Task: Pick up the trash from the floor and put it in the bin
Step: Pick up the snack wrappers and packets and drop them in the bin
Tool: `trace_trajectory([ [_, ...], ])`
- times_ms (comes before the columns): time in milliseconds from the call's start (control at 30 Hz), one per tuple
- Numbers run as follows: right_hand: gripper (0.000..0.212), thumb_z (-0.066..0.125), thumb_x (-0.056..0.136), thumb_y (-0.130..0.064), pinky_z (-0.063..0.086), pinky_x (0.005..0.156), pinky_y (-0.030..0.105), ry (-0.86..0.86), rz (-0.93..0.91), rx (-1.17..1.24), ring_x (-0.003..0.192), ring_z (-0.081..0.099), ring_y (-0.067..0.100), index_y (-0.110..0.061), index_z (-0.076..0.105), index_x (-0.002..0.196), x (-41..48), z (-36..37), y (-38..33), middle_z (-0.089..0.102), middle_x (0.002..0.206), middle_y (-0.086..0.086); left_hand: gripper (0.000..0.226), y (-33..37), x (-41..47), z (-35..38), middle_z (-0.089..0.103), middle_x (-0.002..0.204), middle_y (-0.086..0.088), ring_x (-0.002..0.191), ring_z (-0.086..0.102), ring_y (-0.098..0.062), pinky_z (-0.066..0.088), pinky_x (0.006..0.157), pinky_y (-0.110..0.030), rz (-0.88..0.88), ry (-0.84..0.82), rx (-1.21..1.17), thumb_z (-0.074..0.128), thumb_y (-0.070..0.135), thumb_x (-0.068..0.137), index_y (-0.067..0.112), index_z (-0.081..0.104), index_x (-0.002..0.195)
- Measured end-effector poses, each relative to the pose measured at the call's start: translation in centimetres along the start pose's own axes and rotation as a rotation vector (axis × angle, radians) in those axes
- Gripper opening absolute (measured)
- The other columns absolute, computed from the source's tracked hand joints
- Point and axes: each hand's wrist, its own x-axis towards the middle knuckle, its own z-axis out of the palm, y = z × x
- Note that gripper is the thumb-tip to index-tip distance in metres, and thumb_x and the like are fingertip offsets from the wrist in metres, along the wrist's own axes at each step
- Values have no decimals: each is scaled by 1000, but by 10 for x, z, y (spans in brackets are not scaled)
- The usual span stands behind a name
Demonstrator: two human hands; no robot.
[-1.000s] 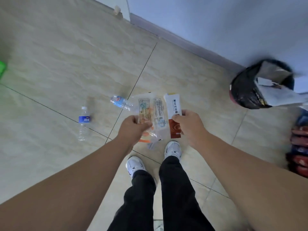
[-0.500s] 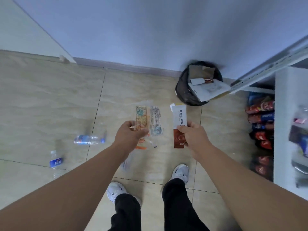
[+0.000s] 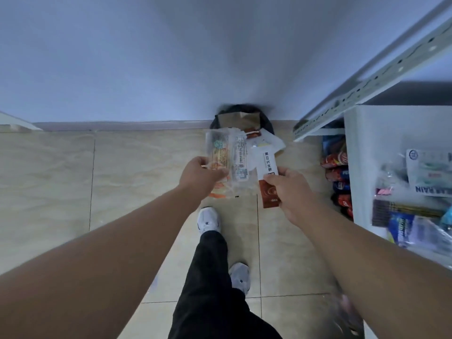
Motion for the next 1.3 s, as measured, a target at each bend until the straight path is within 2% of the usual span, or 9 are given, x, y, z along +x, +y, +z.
trace_trajectory([
  [133, 25, 71, 87, -10, 61, 88, 51, 20, -29, -57, 94, 76, 29, -23, 69, 108, 68, 6, -31, 77, 104, 8, 24, 21, 79, 23, 75, 94, -4, 70, 76, -20, 58, 45, -27, 4, -88, 137, 83, 18, 79, 22, 64, 92],
  [267, 17, 71, 88, -14, 62, 84, 48, 42, -38, -163, 91, 75, 24, -30, 65, 93, 153, 23, -42, 75, 106, 6, 23, 25, 159, 50, 72, 82, 6, 52, 72, -9, 52, 38, -19, 7, -86, 272, 82, 19, 80, 29, 62, 81],
  [433, 29, 69, 90, -15, 61, 85, 43, 53, -40, -357, 93, 73, 25, -17, 71, 118, 227, 34, -23, 75, 111, 9, 22, 12, 233, 77, 74, 91, -5, 76, 73, -23, 60, 60, -33, -34, -70, 483, 82, 25, 80, 18, 65, 92],
  [533, 21, 67, 91, -17, 54, 60, 24, 39, -114, -533, 76, 66, 17, -6, 71, 109, 241, 31, -15, 72, 95, 8, 31, 9, 243, 81, 72, 104, -11, 88, 71, -26, 57, 63, -32, 4, -82, 610, 73, 24, 88, 12, 67, 115],
  [633, 5, 62, 92, -20, 35, 39, 8, 61, -229, -679, 63, 52, 3, -16, 63, 95, 231, 24, -12, 53, 72, -11, 33, 6, 236, 74, 71, 94, -4, 72, 64, -18, 45, 48, -26, 100, -62, 692, 75, 29, 84, 17, 68, 114],
  [767, 25, 61, 91, -28, 46, 58, 27, 45, -326, -819, 78, 59, 17, -12, 69, 108, 202, 19, -22, 63, 94, -3, 49, 7, 211, 56, 70, 114, -2, 72, 59, -14, 38, 50, -23, 147, -50, 761, 78, 33, 80, 17, 65, 125],
  [900, 48, 62, 89, -37, 57, 84, 41, -54, -362, -979, 104, 64, 28, -11, 62, 129, 175, 26, -46, 66, 117, 10, 63, 10, 176, 32, 61, 133, -13, 100, 58, -27, 45, 76, -34, 184, -1, 844, 78, 40, 81, 13, 57, 134],
  [1000, 53, 64, 87, -44, 54, 80, 39, -123, -399, -1070, 105, 61, 30, -13, 57, 130, 148, 38, -65, 62, 122, 10, 75, 10, 145, 11, 52, 148, -12, 126, 55, -31, 42, 90, -33, 154, 27, 829, 77, 42, 81, 16, 48, 146],
  [1300, 53, 64, 84, -40, 52, 82, 35, -375, -449, -1208, 112, 59, 31, -15, 54, 130, 39, 93, -63, 60, 127, 11, 79, -39, 15, -66, 45, 156, -7, 140, 44, -26, 36, 110, -36, 14, 199, 657, 75, 40, 84, 18, 41, 151],
])
